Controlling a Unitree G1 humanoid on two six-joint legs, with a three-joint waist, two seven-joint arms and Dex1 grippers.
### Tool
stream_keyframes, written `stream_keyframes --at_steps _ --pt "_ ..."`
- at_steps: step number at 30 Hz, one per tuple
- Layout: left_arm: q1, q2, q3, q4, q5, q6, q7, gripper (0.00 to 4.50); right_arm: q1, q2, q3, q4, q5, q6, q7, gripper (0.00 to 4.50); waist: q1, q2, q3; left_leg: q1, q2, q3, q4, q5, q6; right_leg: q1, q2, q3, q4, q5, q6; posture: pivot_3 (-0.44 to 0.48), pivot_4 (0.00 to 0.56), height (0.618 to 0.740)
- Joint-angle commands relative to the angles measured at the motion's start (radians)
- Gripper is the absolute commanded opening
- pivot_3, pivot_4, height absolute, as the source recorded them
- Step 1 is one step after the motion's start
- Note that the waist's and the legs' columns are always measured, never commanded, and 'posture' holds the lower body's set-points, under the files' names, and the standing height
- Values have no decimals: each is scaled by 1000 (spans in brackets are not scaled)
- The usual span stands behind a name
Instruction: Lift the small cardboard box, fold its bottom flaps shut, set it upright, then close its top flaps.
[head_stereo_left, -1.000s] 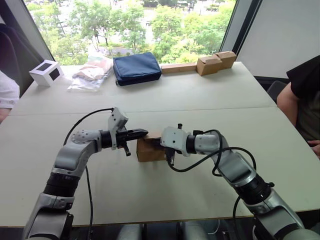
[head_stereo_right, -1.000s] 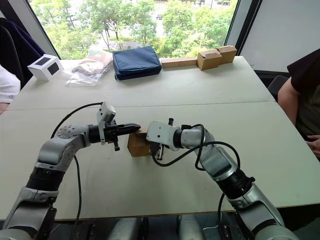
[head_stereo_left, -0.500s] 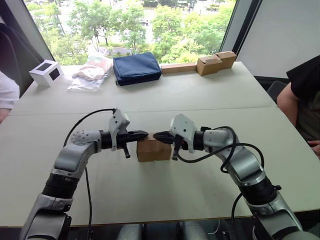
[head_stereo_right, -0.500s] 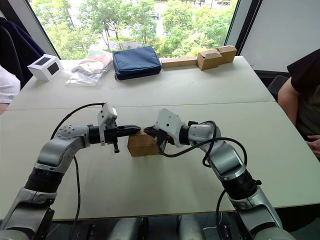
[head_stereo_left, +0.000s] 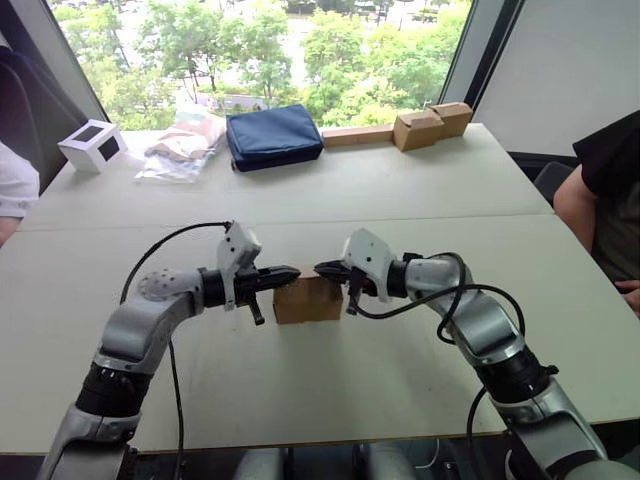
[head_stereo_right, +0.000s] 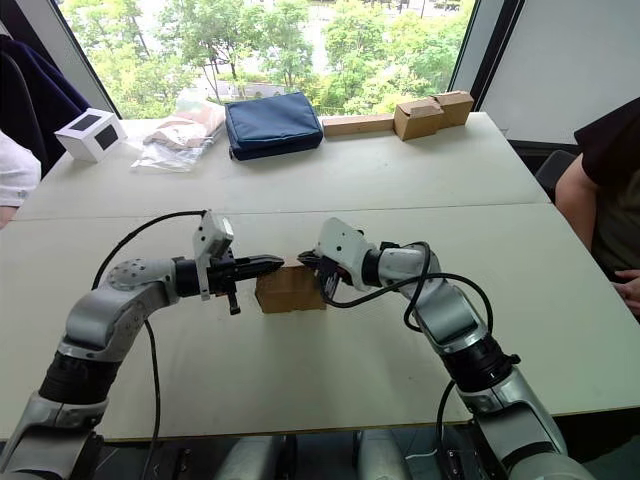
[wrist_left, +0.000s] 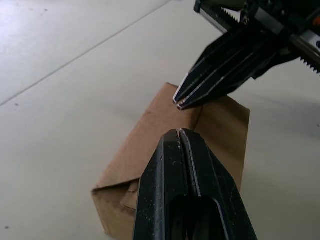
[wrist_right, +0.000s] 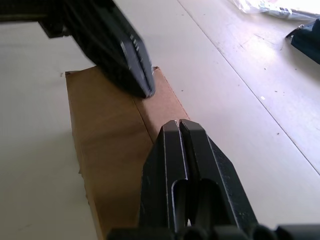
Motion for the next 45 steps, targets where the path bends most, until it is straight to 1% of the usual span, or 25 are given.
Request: stream_keyframes --at_steps 1,7,13,16,17,19,21,24,25,26,27,29,31,33,35,37,41,45 --pt "3 2 -11 -17 19 -25 13 11 3 -3 22 -5 -19 -17 4 0 1 0 0 0 0 0 0 0 0 0 0 0 0 0 0 0 150 737" --pt "3 -5 -26 -11 30 -33 21 11 6 -2 49 6 -44 -16 5 0 0 0 0 0 0 0 0 0 0 0 0 0 0 0 0 0 150 737" --pt "7 -2 -14 -12 21 -32 22 11 1 -1 44 10 -48 -17 6 0 0 0 0 0 0 0 0 0 0 0 0 0 0 0 0 0 150 737" --pt "1 -7 26 -27 -20 1 37 11 0 10 11 2 -19 -16 2 0 0 0 0 0 0 0 0 0 0 0 0 0 0 0 0 0 150 737" --pt "-7 -13 58 -31 -49 27 53 11 -4 16 -9 -6 -2 -5 -3 0 0 0 0 0 0 0 0 0 0 0 0 0 0 0 0 0 150 737" --pt "-16 -24 130 -47 -96 57 103 11 -5 26 -51 -46 45 33 -8 0 0 0 0 0 0 0 0 0 0 0 -1 0 0 0 0 0 150 737" --pt "-3 -29 185 -96 -112 75 164 11 5 42 -104 -94 105 75 -18 0 0 0 0 0 0 0 0 0 0 0 -2 0 0 0 0 0 150 737" --pt "83 -45 278 -214 -105 52 271 11 27 70 -222 -176 228 163 -48 0 -2 0 0 0 0 0 0 0 0 0 -3 1 0 0 0 0 150 737" --pt "110 -46 302 -242 -110 58 291 11 35 72 -254 -199 261 191 -56 0 -1 0 0 0 0 0 -1 0 0 0 -3 1 -1 0 0 0 150 737" --pt "142 -32 316 -261 -141 87 276 11 57 67 -295 -227 307 224 -58 0 0 0 0 0 0 0 -1 0 0 0 -4 1 -1 0 0 0 150 737" --pt "171 -20 344 -271 -187 145 277 11 93 49 -341 -265 363 272 -51 0 0 0 0 0 0 0 -1 0 0 0 -4 1 -1 0 0 0 150 737" --pt "228 -9 382 -314 -228 186 293 11 163 4 -416 -326 453 353 -33 0 7 0 0 0 0 -1 -1 0 0 1 -4 1 -1 0 0 0 150 737" --pt "289 5 420 -355 -263 215 309 11 235 -59 -460 -366 506 408 -15 0 10 0 0 0 0 -1 -1 -1 0 2 -5 0 -3 0 0 0 150 737" --pt "387 41 435 -374 -269 216 265 11 311 -128 -479 -385 523 426 6 0 10 0 0 0 0 0 -1 -1 1 2 -6 0 -4 0 0 0 150 737" --pt "484 96 408 -362 -220 181 207 11 360 -172 -492 -383 529 425 13 0 5 1 0 2 0 0 -2 -1 1 3 -7 1 -5 -2 -3 0 150 737" --pt "537 118 383 -336 -167 121 189 11 386 -196 -496 -376 535 424 14 0 1 1 -1 6 0 1 -9 -1 1 6 -7 1 -9 -2 -4 0 150 737" --pt "587 75 390 -309 -195 96 189 11 446 -271 -458 -344 473 377 26 0 5 2 -1 6 1 1 -13 0 0 6 -6 0 -15 -1 -6 0 150 737" --pt "630 61 384 -332 -214 105 182 11 489 -290 -453 -315 458 342 23 0 5 2 -1 5 1 1 -12 0 0 8 -7 0 -18 -1 -7 0 150 737"
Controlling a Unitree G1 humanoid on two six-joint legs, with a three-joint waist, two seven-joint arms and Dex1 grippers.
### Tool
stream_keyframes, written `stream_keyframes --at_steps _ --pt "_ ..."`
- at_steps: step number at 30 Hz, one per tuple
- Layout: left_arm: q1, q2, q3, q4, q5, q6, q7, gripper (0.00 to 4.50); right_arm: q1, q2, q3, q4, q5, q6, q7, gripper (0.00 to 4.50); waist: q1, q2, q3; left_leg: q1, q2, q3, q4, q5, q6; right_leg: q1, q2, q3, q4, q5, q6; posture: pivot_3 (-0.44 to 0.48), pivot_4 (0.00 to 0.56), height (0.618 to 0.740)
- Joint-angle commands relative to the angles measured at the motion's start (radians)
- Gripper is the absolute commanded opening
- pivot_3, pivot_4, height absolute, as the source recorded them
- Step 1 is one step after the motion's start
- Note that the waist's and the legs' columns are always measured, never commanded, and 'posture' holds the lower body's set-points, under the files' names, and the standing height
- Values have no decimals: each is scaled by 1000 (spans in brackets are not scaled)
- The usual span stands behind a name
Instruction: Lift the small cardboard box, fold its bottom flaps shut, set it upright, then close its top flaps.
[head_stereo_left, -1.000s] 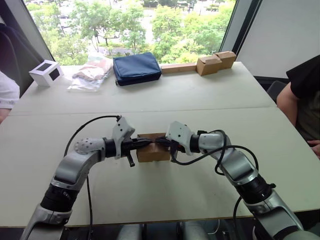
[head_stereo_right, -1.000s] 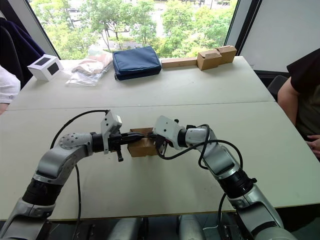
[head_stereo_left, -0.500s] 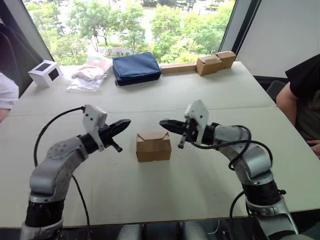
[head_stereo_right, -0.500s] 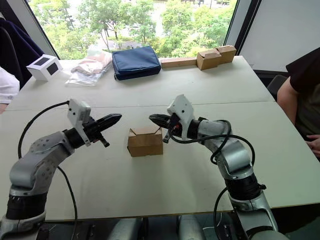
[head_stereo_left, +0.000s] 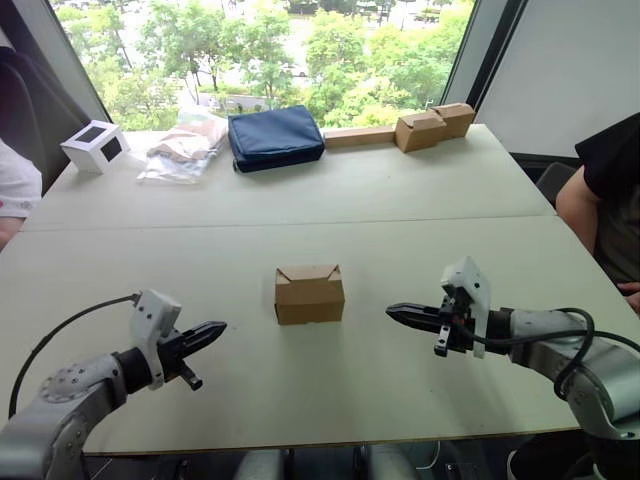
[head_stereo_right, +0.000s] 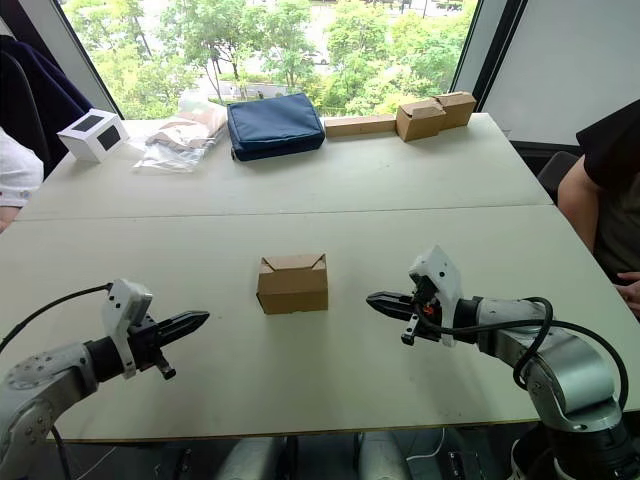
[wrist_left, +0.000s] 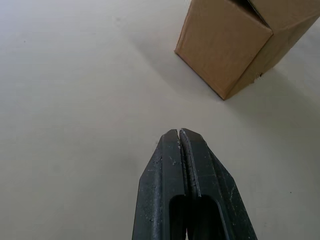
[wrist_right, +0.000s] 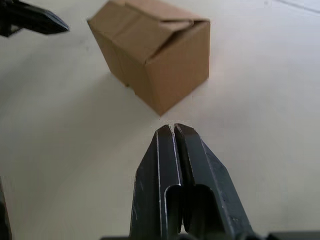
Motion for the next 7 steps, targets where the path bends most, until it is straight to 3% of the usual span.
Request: stream_keyframes --at_steps 1,7 --pt "31 -4 10 -40 -34 -5 -9 11 34 -13 -4 10 -7 -45 3 0 0 0 0 0 0 0 0 0 0 0 0 0 0 0 0 0 150 737" --pt "25 8 46 -41 -128 58 -5 11 45 3 11 22 -12 -64 -21 0 0 0 0 0 0 0 0 0 0 0 0 0 0 0 0 0 150 737"
